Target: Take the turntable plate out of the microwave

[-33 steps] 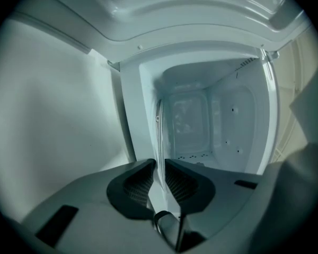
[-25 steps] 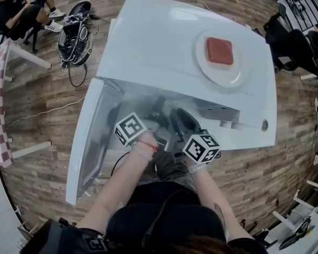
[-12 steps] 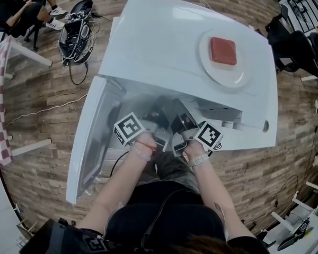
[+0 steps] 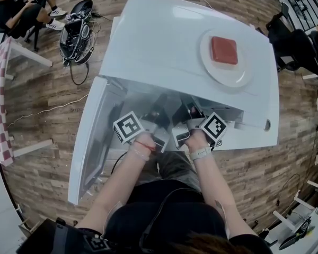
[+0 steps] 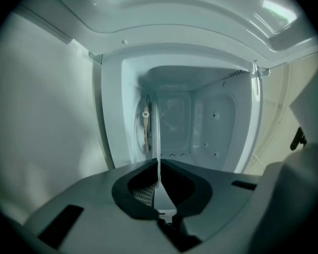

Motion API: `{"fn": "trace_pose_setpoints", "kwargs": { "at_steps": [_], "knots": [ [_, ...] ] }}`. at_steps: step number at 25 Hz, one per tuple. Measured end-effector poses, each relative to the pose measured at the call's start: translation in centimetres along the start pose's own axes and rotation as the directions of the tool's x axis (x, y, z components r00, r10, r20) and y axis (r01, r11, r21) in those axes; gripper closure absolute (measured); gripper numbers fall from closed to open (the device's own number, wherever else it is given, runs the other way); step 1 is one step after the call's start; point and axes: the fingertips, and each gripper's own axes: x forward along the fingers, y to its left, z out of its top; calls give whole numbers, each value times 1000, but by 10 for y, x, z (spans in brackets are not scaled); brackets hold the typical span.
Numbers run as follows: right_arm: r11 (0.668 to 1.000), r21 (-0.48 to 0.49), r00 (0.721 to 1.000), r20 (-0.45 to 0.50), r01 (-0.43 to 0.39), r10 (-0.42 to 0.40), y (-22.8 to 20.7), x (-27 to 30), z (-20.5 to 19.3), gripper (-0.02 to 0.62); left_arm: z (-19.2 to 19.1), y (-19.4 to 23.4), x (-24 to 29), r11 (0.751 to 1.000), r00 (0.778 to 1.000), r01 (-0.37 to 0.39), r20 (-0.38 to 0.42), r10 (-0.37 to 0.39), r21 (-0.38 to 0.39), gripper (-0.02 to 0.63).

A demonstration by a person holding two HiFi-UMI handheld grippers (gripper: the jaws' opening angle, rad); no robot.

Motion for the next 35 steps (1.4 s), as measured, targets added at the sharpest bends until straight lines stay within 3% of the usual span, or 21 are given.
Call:
{"fn": "trace_pose_setpoints", "kwargs": {
  "at_steps": [4, 9, 11, 15, 18, 24, 35],
  "knots": [
    [997, 22, 997, 38, 73, -74, -9, 0, 5, 522, -5, 0, 2, 1000, 999, 21, -24, -21, -4, 580],
    [995, 61, 995, 49, 84, -87, -10, 0, 7, 547, -8, 2, 4, 1000, 999, 19, -35, -19, 12, 577],
    [994, 68, 995, 50, 82, -86, -11, -2, 6, 549, -9, 3, 1, 999, 999, 13, -32, -12, 34, 572],
    [993, 88, 996, 42, 80, -84, -15, -5, 1, 549, -9, 0, 0, 999, 999, 44, -11, -44, -11, 538],
    [991, 108, 996, 32, 79, -83, -20, -13, -4, 551, -4, 9, -9, 999, 1000, -6, -4, 6, 42, 515],
    [992, 114, 998, 16, 59, -61, -17, -24, -13, 551, 4, 21, -17, 998, 999, -43, 25, 41, 49, 508],
    [994, 104, 999, 11, 44, -46, -20, -29, -19, 549, 14, 16, -19, 1000, 998, 10, 62, -10, 9, 508]
  ]
}}
